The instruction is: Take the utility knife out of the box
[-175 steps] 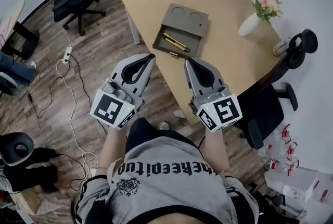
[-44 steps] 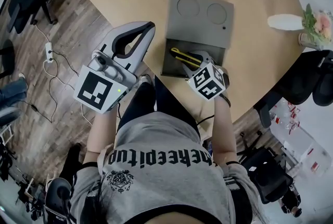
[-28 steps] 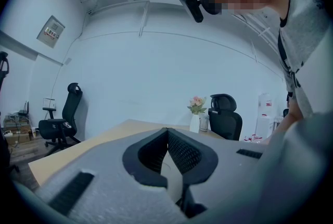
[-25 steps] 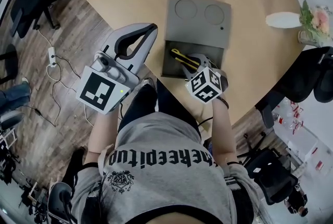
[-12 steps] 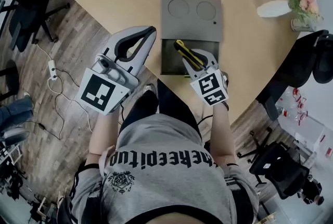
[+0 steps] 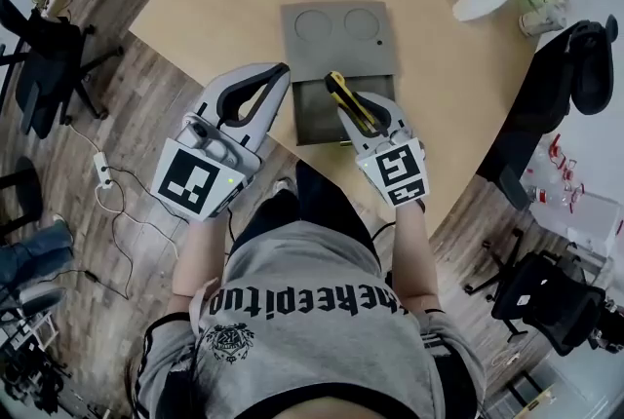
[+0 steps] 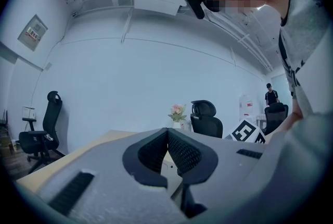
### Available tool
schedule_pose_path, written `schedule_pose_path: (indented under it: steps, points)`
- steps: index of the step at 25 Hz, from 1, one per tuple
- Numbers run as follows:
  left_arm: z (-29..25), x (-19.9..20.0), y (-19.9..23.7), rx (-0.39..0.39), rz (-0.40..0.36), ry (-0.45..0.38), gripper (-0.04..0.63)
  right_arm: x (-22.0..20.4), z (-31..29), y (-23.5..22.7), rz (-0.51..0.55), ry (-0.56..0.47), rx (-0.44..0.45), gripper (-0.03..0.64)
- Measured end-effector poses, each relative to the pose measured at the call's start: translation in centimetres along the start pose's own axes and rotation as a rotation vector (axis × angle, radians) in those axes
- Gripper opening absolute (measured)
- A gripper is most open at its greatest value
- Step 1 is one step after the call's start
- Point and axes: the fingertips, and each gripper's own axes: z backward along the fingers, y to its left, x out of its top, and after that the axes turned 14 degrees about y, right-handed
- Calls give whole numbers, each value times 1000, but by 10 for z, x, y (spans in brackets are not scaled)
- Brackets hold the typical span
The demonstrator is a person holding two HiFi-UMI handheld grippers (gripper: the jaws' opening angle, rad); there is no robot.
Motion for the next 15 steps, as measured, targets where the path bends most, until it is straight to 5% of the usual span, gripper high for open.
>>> schedule_pose_path:
  steps: [15]
  points:
    - [12,11,-24,-67,-33,-41,17,42,62,3,-110,-211,-99,118]
